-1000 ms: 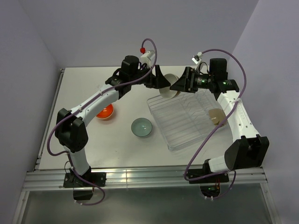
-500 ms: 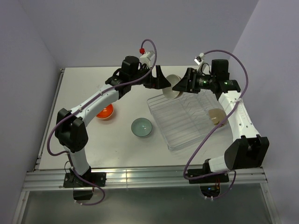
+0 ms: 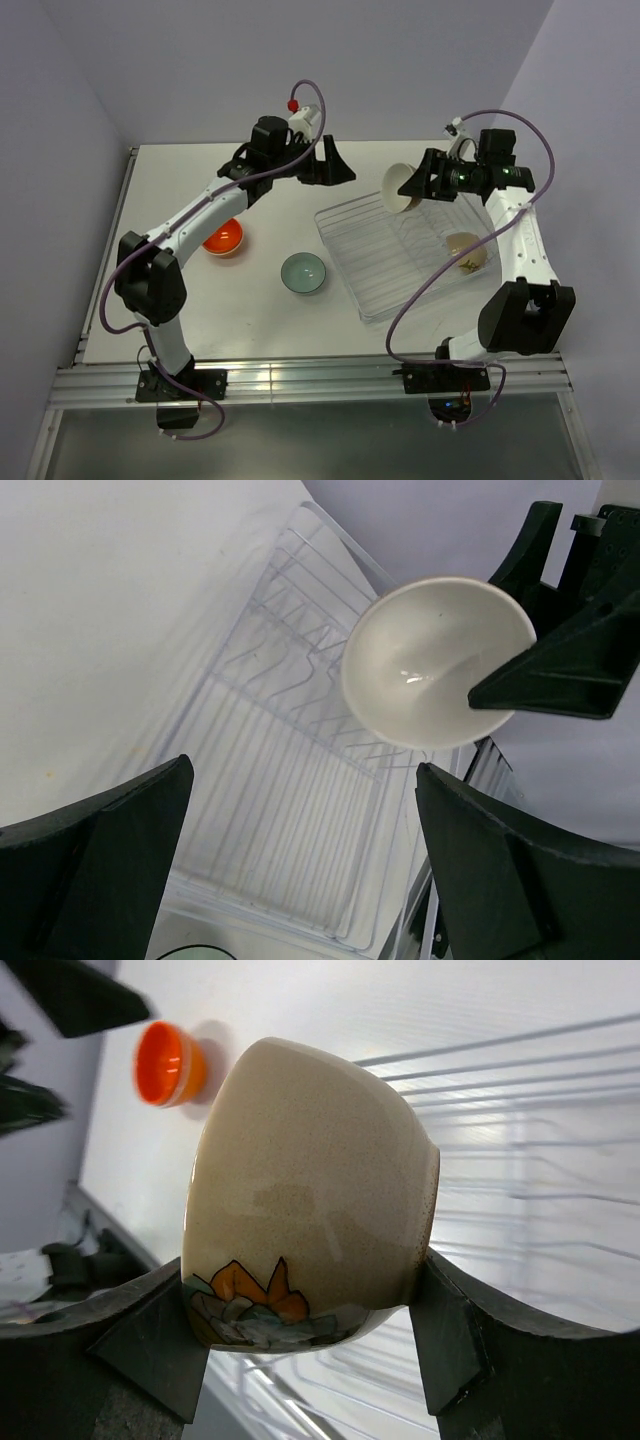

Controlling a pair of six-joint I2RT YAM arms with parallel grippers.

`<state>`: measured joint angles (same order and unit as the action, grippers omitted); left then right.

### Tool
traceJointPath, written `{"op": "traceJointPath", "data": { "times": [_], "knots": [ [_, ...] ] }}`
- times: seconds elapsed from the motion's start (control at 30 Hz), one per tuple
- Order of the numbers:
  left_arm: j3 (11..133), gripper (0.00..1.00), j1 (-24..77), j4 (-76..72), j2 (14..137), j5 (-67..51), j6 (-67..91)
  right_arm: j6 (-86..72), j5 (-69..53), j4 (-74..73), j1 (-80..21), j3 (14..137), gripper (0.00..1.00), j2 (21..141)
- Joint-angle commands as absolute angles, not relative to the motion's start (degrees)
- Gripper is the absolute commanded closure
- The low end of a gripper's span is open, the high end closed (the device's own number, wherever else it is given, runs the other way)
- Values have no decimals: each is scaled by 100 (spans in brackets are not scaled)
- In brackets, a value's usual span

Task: Load the bowls into the dish rack

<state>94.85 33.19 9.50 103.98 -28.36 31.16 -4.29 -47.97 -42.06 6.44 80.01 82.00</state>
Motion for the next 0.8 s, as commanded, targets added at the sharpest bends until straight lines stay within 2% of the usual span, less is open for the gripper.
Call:
{"op": "traceJointPath", "data": {
  "times": [0.0,0.3,0.5,0.77],
  "knots": [
    [9475,1,3147,949,9950,-2743,2936,463,-4607,-4604,975,8604,100,8332],
    [8851,0,2400,1063,9053,-2742,2821,1661,-3051,-5132,1160,8991,100,8516],
    [8482,1,1706,1055,8754,-3146,3102,1916,-2611,-5036,1178,9035,100,8727],
    [8367,1,1485,1230,8631,-3234,3067,2214,-1917,-4966,1178,9281,100,8991]
  ]
}}
